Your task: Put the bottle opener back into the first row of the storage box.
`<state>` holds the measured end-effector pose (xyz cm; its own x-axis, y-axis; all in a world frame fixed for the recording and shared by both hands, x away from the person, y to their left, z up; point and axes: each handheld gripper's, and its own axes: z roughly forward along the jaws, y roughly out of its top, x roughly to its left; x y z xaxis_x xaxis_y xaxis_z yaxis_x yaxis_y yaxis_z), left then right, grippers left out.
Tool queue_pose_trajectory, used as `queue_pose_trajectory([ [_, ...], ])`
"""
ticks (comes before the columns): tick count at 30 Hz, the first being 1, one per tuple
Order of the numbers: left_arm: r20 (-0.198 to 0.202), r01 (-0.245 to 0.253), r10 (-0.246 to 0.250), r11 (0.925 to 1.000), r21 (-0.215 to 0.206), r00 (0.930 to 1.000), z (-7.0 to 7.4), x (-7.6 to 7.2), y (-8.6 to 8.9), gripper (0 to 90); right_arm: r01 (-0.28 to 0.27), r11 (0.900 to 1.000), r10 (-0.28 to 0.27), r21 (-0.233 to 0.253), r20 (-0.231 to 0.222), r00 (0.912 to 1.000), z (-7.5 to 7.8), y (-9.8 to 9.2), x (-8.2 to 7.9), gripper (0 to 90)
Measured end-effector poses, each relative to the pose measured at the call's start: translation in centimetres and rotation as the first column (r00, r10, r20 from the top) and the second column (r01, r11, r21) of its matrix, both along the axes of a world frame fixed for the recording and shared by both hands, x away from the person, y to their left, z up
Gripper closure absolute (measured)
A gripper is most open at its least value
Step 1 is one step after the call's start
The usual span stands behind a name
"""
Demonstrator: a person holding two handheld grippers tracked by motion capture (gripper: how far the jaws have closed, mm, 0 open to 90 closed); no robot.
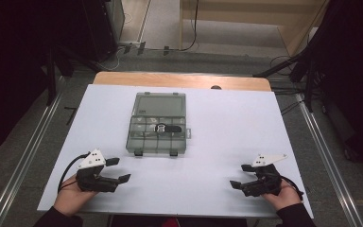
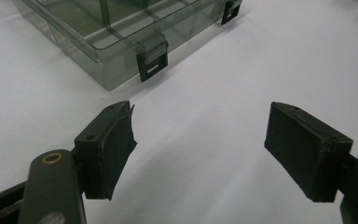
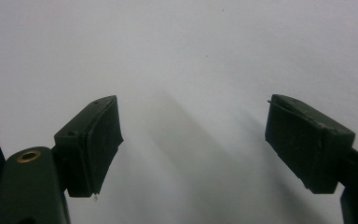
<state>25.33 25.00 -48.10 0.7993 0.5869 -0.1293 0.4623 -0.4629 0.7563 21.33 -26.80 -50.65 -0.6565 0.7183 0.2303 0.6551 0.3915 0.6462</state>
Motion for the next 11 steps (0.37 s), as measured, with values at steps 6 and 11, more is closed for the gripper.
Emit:
queue_pose_trajectory([
  [6,-0.001,-0.002,0.002,1.0000,0.000,1.0000,-0.01,0.00,0.00,23.3,0.000,1.000,0.000,0.000,0.000,1.0000,0.00,0.00,-0.01,19.5],
  [11,-0.001,-0.005,0.005,1.0000,-0.002,1.0000,-0.01,0.01,0.03,23.3,0.002,1.000,-0.002,0.002,0.000,1.0000,0.04,0.00,0.00,19.5],
])
